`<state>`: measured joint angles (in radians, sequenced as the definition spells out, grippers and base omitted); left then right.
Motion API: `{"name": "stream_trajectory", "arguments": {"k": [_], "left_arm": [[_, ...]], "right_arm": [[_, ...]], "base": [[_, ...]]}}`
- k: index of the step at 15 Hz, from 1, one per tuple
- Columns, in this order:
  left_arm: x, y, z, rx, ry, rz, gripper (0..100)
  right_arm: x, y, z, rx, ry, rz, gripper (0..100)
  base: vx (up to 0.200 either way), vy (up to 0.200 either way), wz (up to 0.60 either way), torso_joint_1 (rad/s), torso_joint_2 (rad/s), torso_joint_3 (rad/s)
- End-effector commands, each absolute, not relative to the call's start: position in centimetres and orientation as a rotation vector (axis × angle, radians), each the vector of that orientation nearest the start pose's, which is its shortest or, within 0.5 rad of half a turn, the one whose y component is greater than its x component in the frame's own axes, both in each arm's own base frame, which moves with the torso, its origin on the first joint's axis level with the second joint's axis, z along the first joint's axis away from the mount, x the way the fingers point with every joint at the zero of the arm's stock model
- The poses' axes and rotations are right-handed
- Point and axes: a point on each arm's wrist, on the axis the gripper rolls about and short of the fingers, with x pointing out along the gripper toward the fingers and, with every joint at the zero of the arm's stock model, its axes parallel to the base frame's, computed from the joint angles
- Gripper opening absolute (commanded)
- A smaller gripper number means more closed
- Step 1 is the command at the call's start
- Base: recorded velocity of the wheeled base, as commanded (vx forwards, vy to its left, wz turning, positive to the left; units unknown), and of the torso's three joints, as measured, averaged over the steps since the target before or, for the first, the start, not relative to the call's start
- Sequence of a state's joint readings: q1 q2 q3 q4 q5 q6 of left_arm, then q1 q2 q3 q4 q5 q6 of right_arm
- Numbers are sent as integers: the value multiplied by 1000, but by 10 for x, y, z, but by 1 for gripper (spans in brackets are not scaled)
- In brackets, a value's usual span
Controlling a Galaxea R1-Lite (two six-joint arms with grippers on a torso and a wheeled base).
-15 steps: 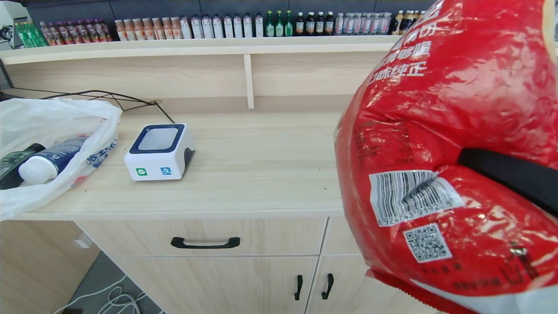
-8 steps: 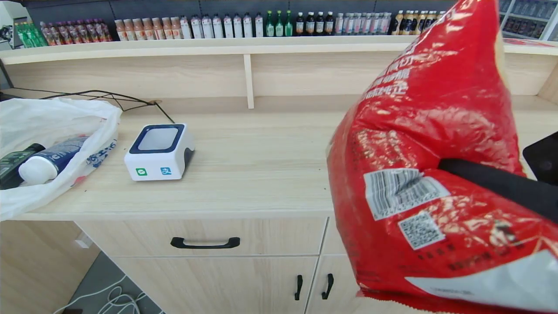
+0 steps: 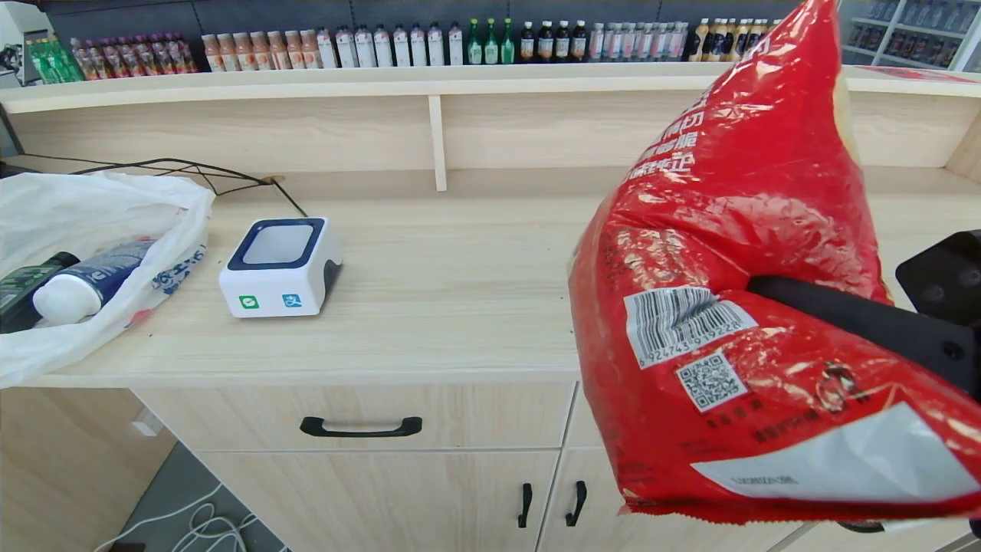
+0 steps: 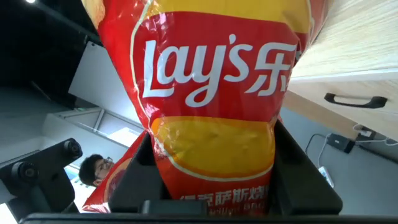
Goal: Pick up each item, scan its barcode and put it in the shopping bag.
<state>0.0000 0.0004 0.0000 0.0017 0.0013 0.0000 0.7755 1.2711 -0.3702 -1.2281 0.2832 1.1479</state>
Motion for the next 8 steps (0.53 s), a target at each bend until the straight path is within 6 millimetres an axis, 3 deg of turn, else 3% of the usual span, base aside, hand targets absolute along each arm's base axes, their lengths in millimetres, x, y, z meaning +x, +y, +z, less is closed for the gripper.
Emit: {"name": "stream_trajectory", "arguments": {"k": [1, 8], "left_arm": [[-23, 0, 75, 0, 2, 2, 100], [-23, 0, 75, 0, 2, 2, 100]], "right_arm": [[124, 129, 228, 1105, 315, 1119, 0], [122, 128, 228, 1129, 319, 1125, 0]], "base": [[0, 0, 0, 0, 0, 0], [0, 0, 0, 0, 0, 0]]}}
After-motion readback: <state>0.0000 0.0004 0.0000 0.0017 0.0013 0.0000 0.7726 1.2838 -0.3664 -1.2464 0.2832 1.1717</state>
